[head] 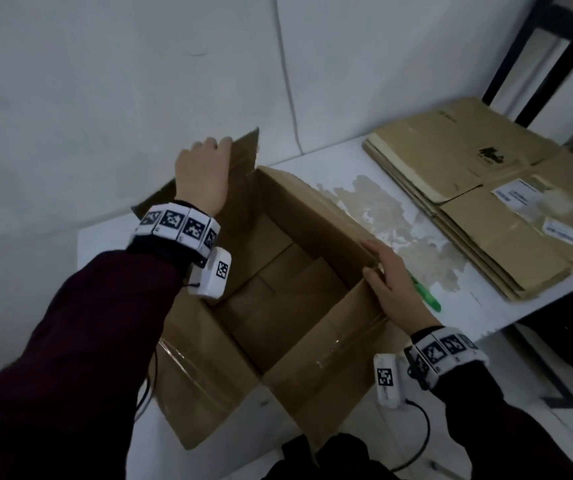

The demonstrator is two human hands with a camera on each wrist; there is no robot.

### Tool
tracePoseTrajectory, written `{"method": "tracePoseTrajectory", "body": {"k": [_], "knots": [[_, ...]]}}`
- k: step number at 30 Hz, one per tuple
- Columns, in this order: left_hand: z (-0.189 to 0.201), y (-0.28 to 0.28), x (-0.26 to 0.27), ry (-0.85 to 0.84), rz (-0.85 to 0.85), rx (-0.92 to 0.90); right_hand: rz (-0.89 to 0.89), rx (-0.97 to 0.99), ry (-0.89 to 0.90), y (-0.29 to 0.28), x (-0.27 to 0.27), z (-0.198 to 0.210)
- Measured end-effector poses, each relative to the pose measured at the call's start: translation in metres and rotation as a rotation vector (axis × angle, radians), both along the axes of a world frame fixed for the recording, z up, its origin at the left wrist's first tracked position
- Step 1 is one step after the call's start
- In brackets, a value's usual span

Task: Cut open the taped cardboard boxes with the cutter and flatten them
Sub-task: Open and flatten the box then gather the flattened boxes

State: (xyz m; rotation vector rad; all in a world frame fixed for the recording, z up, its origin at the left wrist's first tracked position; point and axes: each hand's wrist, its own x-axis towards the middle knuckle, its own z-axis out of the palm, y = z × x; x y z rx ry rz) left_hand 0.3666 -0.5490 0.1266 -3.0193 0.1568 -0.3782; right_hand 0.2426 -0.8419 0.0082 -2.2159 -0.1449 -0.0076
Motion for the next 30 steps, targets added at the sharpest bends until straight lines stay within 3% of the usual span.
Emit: {"method": "tracePoseTrajectory", "body": {"k": [5, 9, 14, 20, 24, 27, 30], "knots": [[-0.017, 0.032, 0.052, -0.064, 0.109, -0.012, -0.028, 0.034, 0.001, 0.001, -0.002, 0.003], [-0.052, 0.027, 0.058, 0.067, 0.165, -0.072, -0.053, 0.046, 0.022, 0.003, -0.002, 0.004], [-0.080, 0.002, 0.057, 0.412, 0.196, -0.191, -0.057, 0.078, 0.017, 0.002, -0.002, 0.002], [-0.079, -0.016, 0.048, 0.363, 0.296, -0.336, -0.014, 0.109, 0.010, -0.004, -0.001, -0.003], [-0.052, -0.063, 0.010, 0.412, 0.203, -0.398, -0.005, 0.140, 0.029, -0.010, 0.001, -0.002], [-0.038, -0.116, -0.043, 0.671, 0.061, -0.476, 0.040, 0.205, 0.078, -0.015, 0.002, 0.000], [-0.045, -0.164, -0.091, 0.842, -0.007, -0.405, 0.177, 0.196, 0.133, -0.029, 0.001, -0.001]]}}
